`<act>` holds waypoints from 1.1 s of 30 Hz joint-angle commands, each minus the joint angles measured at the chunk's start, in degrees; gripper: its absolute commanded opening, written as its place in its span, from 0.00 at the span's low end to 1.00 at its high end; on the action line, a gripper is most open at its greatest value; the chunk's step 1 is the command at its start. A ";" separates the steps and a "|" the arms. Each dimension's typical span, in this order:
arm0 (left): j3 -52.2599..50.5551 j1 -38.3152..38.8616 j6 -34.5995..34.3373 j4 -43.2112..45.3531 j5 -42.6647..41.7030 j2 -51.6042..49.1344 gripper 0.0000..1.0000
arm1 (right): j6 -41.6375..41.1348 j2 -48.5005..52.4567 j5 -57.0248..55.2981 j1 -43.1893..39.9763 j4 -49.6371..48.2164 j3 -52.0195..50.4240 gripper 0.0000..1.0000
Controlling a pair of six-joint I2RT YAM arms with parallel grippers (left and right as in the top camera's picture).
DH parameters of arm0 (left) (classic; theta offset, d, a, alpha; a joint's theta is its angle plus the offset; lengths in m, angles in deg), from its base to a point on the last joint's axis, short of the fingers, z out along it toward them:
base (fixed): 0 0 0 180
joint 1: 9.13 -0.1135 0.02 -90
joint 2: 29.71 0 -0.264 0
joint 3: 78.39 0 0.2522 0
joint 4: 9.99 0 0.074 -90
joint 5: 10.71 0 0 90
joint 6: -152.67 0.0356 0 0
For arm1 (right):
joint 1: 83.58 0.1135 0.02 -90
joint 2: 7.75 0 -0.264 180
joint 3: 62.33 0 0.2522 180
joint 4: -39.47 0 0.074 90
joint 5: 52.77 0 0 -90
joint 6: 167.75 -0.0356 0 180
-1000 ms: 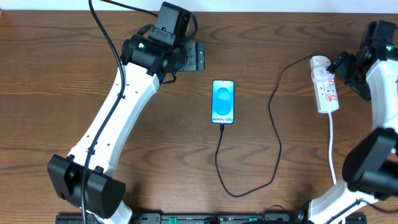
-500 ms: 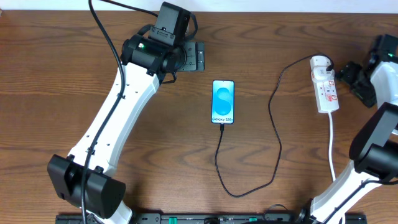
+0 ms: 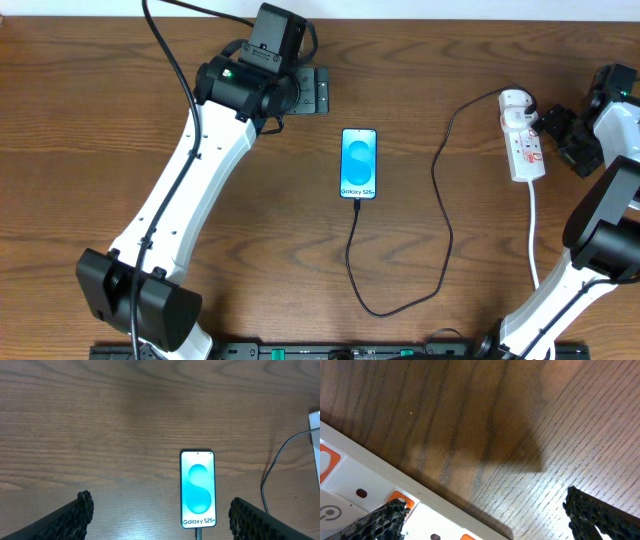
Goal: Plug charger to phone and switch on socket
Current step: 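Press the power strip's switch down with the right gripper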
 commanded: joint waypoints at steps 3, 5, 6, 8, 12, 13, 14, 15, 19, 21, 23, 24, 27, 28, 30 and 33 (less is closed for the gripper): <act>0.09 0.07 0.57 -0.13 0.74 -0.42 0.88 | -1.81 1.36 1.09 0.15 -0.15 0.87 0.99; 0.09 0.07 0.55 -0.13 0.74 -0.42 0.89 | -1.77 1.77 3.28 0.15 -0.17 0.87 0.99; 0.09 0.07 0.55 -0.13 0.74 -0.42 0.88 | -1.77 1.86 4.20 0.15 -0.17 0.87 0.99; 0.09 0.07 0.55 -0.13 0.74 -0.42 0.88 | -1.77 2.16 4.98 0.17 -0.17 0.87 0.99; 0.09 0.07 0.55 -0.15 0.74 -0.42 0.88 | -1.75 2.80 4.85 0.15 -0.11 0.85 0.99; 0.09 0.07 0.55 -0.13 0.74 -0.42 0.88 | -1.73 2.95 4.61 0.15 -0.11 0.85 0.99; 0.09 0.07 0.55 -0.13 0.74 -0.42 0.88 | -1.75 2.99 4.61 0.15 -0.11 0.83 0.99; 0.09 0.07 0.55 -0.13 0.74 -0.42 0.88 | -1.75 3.15 4.66 0.17 -0.13 0.81 0.99; 0.09 0.07 0.55 -0.13 0.74 -0.42 0.89 | -1.75 3.37 5.03 0.17 -0.13 0.57 0.99; 0.09 0.07 0.55 -0.13 0.74 -0.42 0.89 | -1.75 3.37 5.07 0.17 0.11 0.48 0.99; 0.09 0.07 0.55 -0.13 0.74 -0.42 0.89 | -1.73 3.37 5.09 0.17 0.39 0.44 0.99; 0.09 0.07 0.55 -0.13 0.74 -0.42 0.89 | -1.73 3.37 5.09 0.17 0.57 0.44 0.99; 0.09 0.07 0.55 -0.13 0.74 -0.42 0.89 | -1.70 3.37 5.09 0.17 1.20 0.44 0.99; 0.09 0.07 0.55 -0.13 0.74 -0.42 0.89 | -1.73 3.37 5.07 0.17 1.77 0.44 0.99; 0.09 0.07 0.55 -0.13 0.74 -0.42 0.89 | -1.73 3.37 5.09 0.20 2.23 0.44 0.99; 0.09 0.07 0.57 -0.13 0.74 -0.42 0.89 | -1.68 3.37 5.09 0.44 2.25 0.44 0.99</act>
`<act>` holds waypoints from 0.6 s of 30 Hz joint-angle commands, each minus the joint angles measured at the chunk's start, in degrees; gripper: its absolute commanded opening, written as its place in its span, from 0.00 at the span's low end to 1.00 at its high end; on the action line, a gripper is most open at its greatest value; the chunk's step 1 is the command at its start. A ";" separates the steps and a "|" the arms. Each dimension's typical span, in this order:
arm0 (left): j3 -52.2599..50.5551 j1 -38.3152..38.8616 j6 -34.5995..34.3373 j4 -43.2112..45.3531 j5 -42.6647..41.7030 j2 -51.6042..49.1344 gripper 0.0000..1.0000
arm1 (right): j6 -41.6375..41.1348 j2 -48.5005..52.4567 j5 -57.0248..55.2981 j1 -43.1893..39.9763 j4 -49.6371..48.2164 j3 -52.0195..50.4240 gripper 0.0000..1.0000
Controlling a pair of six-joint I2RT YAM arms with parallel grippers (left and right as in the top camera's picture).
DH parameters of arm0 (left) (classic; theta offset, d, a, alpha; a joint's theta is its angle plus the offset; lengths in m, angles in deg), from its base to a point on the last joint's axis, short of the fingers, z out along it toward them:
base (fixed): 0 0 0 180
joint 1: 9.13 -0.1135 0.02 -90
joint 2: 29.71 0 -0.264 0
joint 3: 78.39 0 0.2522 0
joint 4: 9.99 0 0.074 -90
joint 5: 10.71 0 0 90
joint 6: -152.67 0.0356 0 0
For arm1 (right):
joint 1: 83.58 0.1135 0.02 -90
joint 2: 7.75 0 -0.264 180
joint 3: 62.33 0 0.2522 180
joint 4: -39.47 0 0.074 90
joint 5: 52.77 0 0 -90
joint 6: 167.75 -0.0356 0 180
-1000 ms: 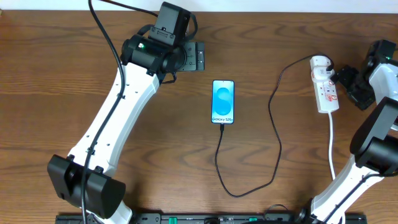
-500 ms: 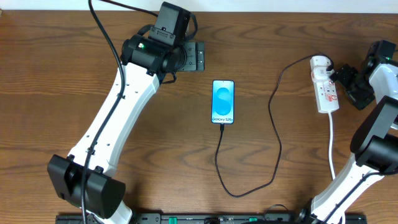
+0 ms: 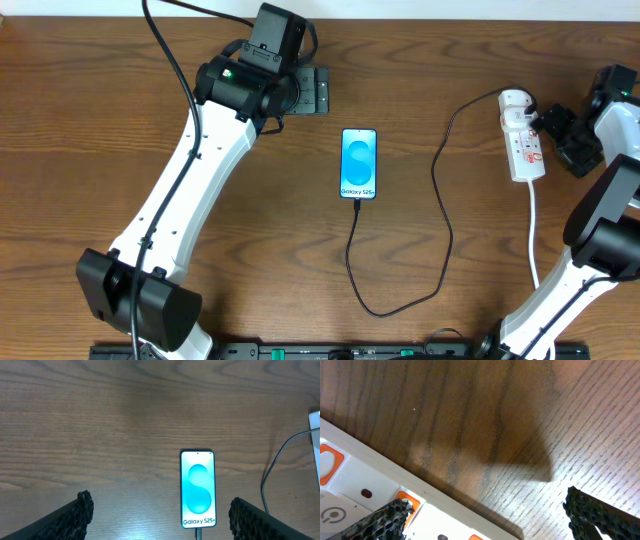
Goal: Plug charger to phone and switch on socket
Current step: 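Press the power strip's switch down with the right gripper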
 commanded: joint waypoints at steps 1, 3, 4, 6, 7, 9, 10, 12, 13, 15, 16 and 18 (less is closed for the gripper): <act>0.09 0.07 0.55 -0.13 0.74 -0.42 0.89 | 0.07 2.21 1.88 0.79 1.18 -0.31 0.99; 0.09 0.07 0.57 -0.13 0.74 -0.42 0.89 | 0.07 2.21 2.10 1.14 1.07 -0.31 0.99; 0.09 0.07 0.55 -0.13 0.74 -0.42 0.89 | 0.07 2.21 2.21 1.40 0.96 -0.31 0.99; 0.09 0.07 0.55 -0.13 0.74 -0.42 0.89 | 0.04 2.23 2.32 1.90 0.68 -0.31 0.99; 0.09 0.07 0.55 -0.13 0.74 -0.42 0.89 | 0.04 2.23 2.29 2.25 0.61 -0.31 0.99; 0.09 0.07 0.55 -0.13 0.74 -0.42 0.89 | 0.04 2.23 2.29 2.69 0.50 -0.31 0.99; 0.09 0.07 0.55 -0.13 0.74 -0.42 0.89 | 0.04 2.23 2.29 2.91 0.39 -0.31 0.99; 0.09 0.07 0.55 -0.13 0.74 -0.42 0.89 | 0.02 2.23 2.32 3.21 0.26 -0.31 0.99; 0.09 0.07 0.57 -0.13 0.74 -0.42 0.89 | 0.04 2.23 2.32 3.34 0.26 -0.31 0.99; 0.09 0.07 0.55 -0.13 0.74 -0.42 0.89 | 0.04 2.23 2.36 3.50 0.31 -0.31 0.99; 0.09 0.07 0.55 -0.13 0.74 -0.42 0.89 | 0.07 2.23 2.34 3.54 0.35 -0.31 0.99; 0.09 0.07 0.55 -0.13 0.74 -0.42 0.89 | 0.04 2.23 2.34 3.65 0.55 -0.31 0.99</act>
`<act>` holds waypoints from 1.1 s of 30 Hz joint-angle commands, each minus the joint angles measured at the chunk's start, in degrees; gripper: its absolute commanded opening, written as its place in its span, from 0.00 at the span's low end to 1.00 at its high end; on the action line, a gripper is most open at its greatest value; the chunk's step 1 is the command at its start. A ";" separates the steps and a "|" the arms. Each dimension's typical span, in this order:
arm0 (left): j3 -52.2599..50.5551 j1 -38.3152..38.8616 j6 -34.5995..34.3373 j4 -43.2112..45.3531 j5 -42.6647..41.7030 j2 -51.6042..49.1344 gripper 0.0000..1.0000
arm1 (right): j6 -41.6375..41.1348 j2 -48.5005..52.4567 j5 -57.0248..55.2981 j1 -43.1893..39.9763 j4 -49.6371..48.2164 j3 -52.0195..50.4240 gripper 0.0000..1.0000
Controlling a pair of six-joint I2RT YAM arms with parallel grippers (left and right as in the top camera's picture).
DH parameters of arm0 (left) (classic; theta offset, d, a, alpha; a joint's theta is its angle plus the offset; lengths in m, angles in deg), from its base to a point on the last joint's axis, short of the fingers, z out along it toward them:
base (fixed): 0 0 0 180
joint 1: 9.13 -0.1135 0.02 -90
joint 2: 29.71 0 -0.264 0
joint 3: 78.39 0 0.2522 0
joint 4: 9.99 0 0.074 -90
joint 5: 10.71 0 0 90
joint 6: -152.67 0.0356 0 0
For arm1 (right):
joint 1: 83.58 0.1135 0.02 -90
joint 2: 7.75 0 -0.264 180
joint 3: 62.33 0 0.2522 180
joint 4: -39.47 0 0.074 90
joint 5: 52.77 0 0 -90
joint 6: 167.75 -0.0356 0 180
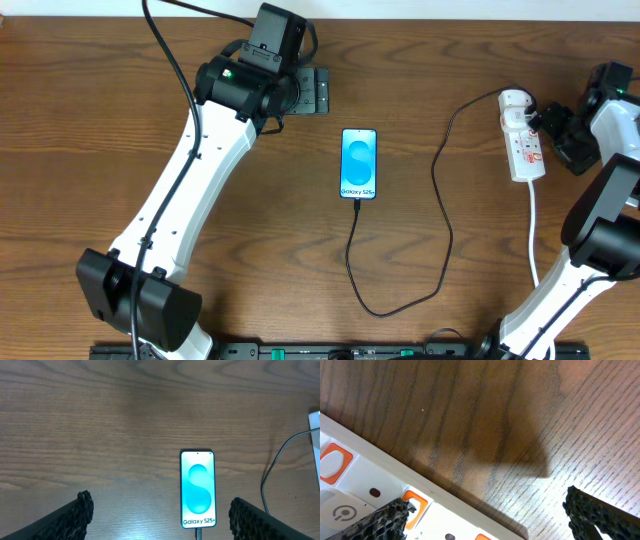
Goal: Plug charger to phone and switch on socket
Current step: 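Press the power strip's switch down with the right gripper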
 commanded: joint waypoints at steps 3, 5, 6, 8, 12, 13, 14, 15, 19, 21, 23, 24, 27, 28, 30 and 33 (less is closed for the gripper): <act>0.09 0.07 0.55 -0.13 0.74 -0.42 0.89 | 0.39 2.23 3.76 2.58 1.62 -0.55 0.99; 0.09 0.07 0.55 -0.13 0.74 -0.42 0.89 | 0.39 2.23 3.76 2.58 1.73 -0.55 0.99; 0.09 0.07 0.57 -0.13 0.74 -0.42 0.89 | 0.39 2.23 3.76 2.58 1.75 -0.55 0.99; 0.09 0.07 0.55 -0.13 0.74 -0.42 0.89 | 0.42 2.23 3.93 2.62 1.77 -0.57 0.99; 0.09 0.07 0.55 -0.13 0.74 -0.42 0.89 | 0.39 2.23 4.61 2.69 1.79 -0.59 0.99; 0.09 0.07 0.55 -0.13 0.74 -0.42 0.89 | 0.39 2.23 4.59 2.69 1.86 -0.59 0.99; 0.09 0.07 0.55 -0.15 0.74 -0.42 0.89 | 0.39 2.23 4.59 2.69 1.92 -0.63 0.99; 0.09 0.07 0.55 -0.13 0.74 -0.42 0.89 | 0.39 2.23 4.59 2.69 2.01 -0.70 0.99; 0.09 0.07 0.55 -0.13 0.74 -0.42 0.89 | 0.39 2.23 4.63 2.69 2.01 -1.11 0.99; 0.09 0.07 0.55 -0.13 0.74 -0.42 0.89 | 0.66 2.23 4.72 2.69 2.01 -1.18 0.99; 0.09 0.07 0.55 -0.13 0.74 -0.42 0.89 | 1.09 2.23 4.76 2.69 2.03 -1.18 0.99; 0.09 0.07 0.55 -0.13 0.74 -0.42 0.89 | 1.07 2.23 4.74 2.67 2.12 -1.18 0.99; 0.09 0.07 0.55 -0.13 0.74 -0.42 0.89 | 1.05 2.23 4.79 2.69 2.21 -1.20 0.99; 0.09 0.07 0.55 -0.13 0.74 -0.42 0.89 | 1.07 2.23 4.79 2.69 2.23 -1.20 0.99; 0.09 0.07 0.55 -0.13 0.74 -0.42 0.89 | 1.05 2.23 4.79 2.69 2.40 -1.20 0.99; 0.09 0.07 0.57 -0.13 0.74 -0.42 0.89 | 1.11 2.25 4.76 2.69 2.56 -1.20 0.99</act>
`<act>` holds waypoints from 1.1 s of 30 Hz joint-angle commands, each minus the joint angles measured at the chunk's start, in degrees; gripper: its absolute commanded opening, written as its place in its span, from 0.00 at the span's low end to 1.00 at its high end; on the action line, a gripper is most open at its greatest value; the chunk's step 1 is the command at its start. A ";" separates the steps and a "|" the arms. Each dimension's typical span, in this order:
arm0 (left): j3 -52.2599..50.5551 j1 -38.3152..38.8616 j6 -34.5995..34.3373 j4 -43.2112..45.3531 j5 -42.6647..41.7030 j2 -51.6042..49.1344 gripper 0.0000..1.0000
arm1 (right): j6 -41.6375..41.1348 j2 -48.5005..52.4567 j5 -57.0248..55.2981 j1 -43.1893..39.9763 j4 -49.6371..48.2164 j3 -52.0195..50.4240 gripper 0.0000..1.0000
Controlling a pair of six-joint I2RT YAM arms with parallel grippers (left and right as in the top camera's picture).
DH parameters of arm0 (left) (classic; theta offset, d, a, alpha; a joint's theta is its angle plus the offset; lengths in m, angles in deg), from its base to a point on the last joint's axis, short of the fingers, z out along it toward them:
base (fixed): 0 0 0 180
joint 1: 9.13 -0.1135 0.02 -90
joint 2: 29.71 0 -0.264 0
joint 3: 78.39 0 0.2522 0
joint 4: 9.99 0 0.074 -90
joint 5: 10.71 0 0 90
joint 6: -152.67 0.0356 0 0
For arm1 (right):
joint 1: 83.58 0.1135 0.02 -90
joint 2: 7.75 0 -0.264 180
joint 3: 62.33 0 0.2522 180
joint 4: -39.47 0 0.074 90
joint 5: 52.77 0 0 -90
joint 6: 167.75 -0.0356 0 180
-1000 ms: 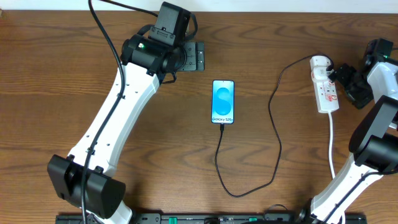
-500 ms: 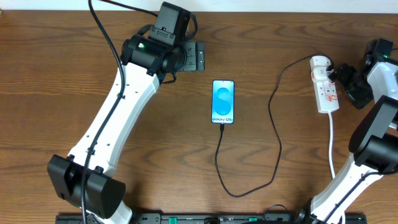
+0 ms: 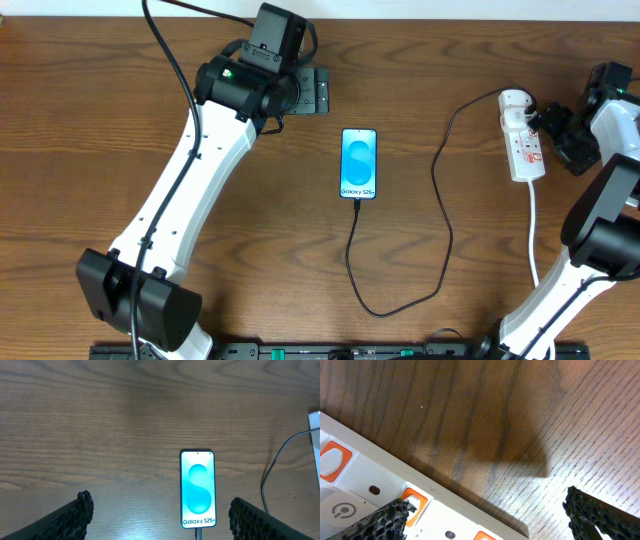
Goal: Plug charger to phone and switch on socket
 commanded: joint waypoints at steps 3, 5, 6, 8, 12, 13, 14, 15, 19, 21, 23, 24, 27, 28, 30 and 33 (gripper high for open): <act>0.09 0.07 0.55 -0.11 0.74 -0.42 0.89 | 1.44 2.25 4.57 2.64 1.66 -1.31 0.99; 0.09 0.07 0.55 -0.11 0.74 -0.42 0.89 | 1.44 2.27 4.57 2.64 1.68 -1.31 0.99; 0.09 0.07 0.55 -0.11 0.74 -0.42 0.89 | 1.44 2.32 4.57 2.64 1.68 -1.31 0.99; 0.09 0.07 0.55 -0.11 0.74 -0.42 0.89 | 1.44 2.43 4.61 2.64 1.73 -1.31 0.99; 0.09 0.07 0.55 -0.11 0.74 -0.42 0.89 | 2.32 2.38 4.55 2.56 1.95 -1.27 0.99; 0.09 0.07 0.55 -0.11 0.74 -0.42 0.89 | 2.32 2.16 4.55 2.43 2.19 -1.25 0.99; 0.09 0.07 0.55 -0.11 0.74 -0.42 0.89 | 2.29 1.95 4.50 2.29 2.56 -1.22 0.99; 0.09 0.07 0.55 -0.11 0.74 -0.42 0.89 | 2.27 1.53 4.48 2.10 2.93 -1.22 0.99; 0.09 0.07 0.55 -0.11 0.74 -0.42 0.89 | 1.77 -1.60 2.71 1.03 4.85 -1.22 0.99; 0.09 0.07 0.55 -0.11 0.74 -0.42 0.89 | 1.36 -4.22 0.81 0.37 6.38 -1.22 0.99; 0.09 0.07 0.55 -0.11 0.74 -0.42 0.89 | 1.38 -7.28 -1.22 -0.26 8.68 -1.22 0.99; 0.09 0.07 0.55 -0.11 0.74 -0.42 0.89 | 1.38 -8.94 -2.25 -0.57 9.99 -1.22 0.99; 0.09 0.07 0.55 -0.11 0.74 -0.42 0.89 | 1.38 -14.08 -3.02 -1.27 14.60 -1.22 0.99; 0.09 0.07 0.55 -0.11 0.74 -0.42 0.89 | 1.38 -15.80 -2.99 -1.38 16.04 -1.22 0.99; 0.09 0.07 0.55 -0.11 0.74 -0.42 0.89 | 1.38 -19.28 -2.97 -1.33 19.02 -1.25 0.99; 0.09 0.07 0.57 -0.11 0.74 -0.42 0.89 | 1.38 -24.41 -2.97 -0.70 23.19 -1.25 0.99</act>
